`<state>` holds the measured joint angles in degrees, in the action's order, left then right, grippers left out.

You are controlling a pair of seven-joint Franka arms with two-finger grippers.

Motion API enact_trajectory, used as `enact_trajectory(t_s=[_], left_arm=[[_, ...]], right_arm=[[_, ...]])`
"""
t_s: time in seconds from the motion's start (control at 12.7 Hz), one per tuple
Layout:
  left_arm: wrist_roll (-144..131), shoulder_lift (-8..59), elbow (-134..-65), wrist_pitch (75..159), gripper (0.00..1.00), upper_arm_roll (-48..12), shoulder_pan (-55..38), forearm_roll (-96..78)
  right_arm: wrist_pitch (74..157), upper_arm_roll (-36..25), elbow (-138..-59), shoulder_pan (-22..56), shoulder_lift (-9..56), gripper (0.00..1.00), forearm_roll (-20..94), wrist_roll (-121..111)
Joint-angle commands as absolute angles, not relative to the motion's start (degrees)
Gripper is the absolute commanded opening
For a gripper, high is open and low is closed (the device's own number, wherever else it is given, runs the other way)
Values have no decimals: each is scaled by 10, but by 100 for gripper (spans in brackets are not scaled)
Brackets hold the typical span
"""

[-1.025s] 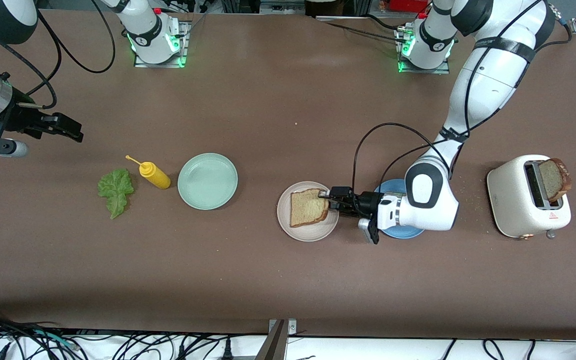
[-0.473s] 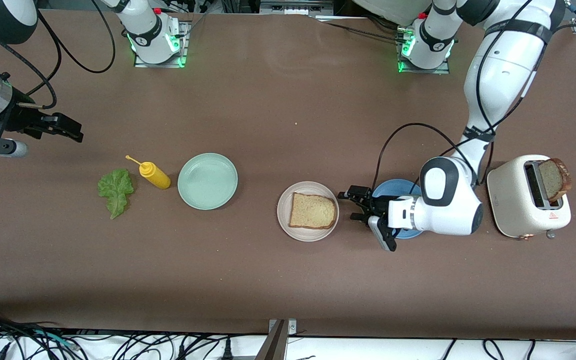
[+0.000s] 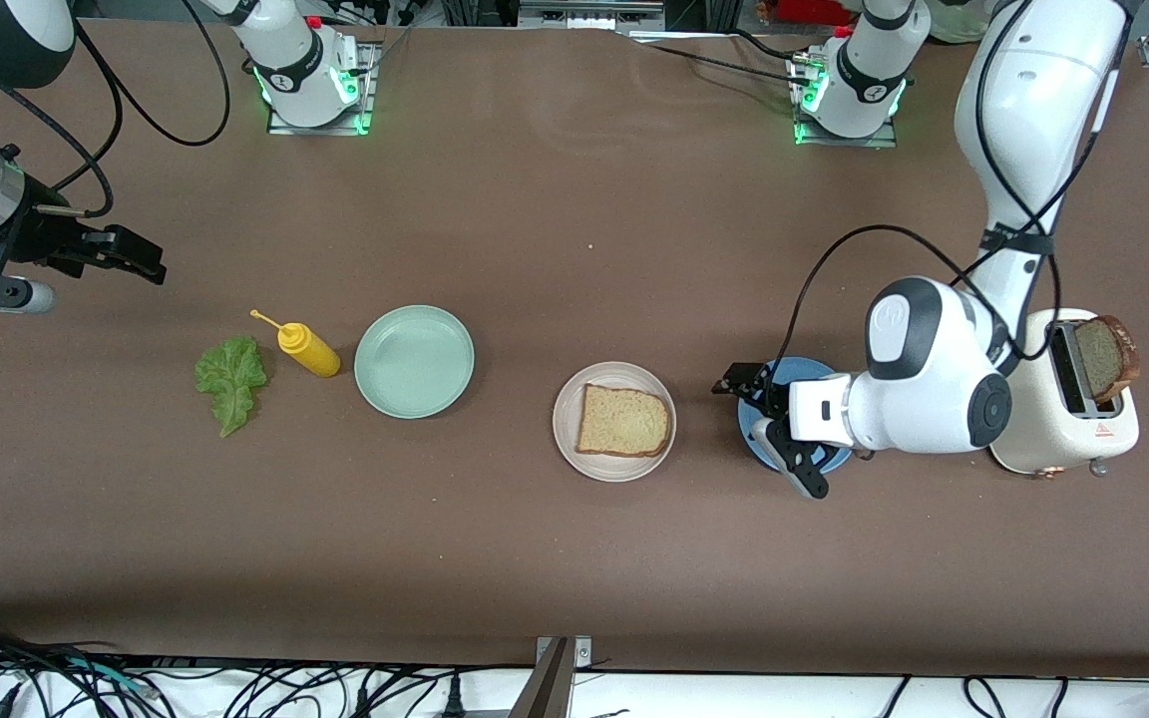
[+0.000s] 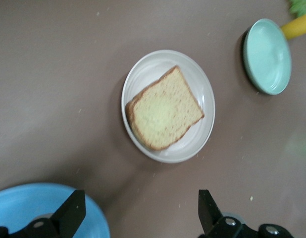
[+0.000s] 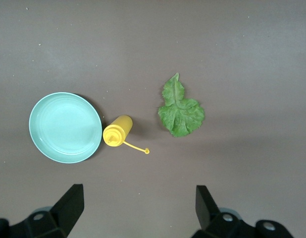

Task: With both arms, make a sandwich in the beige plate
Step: 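Release the bread on the beige plate and raise the left gripper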

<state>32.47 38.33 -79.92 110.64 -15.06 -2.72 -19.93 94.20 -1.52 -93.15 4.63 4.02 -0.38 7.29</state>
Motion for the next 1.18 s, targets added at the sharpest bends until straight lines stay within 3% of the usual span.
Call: enact_trajectory(t_s=[0.0,0.55,1.1], left_arm=[[273,322,-819,1057,100,-150,-33,-121],[214,182,-811,841,100,-123,-32,-10],[100,78,-833,831,100,-110,22,30]], right_arm=[[947,-16,-933,47,40,100,2,67],[948,-16,-933,47,41,100,2,66],[947,-16,-933,47,41,100,2,65]])
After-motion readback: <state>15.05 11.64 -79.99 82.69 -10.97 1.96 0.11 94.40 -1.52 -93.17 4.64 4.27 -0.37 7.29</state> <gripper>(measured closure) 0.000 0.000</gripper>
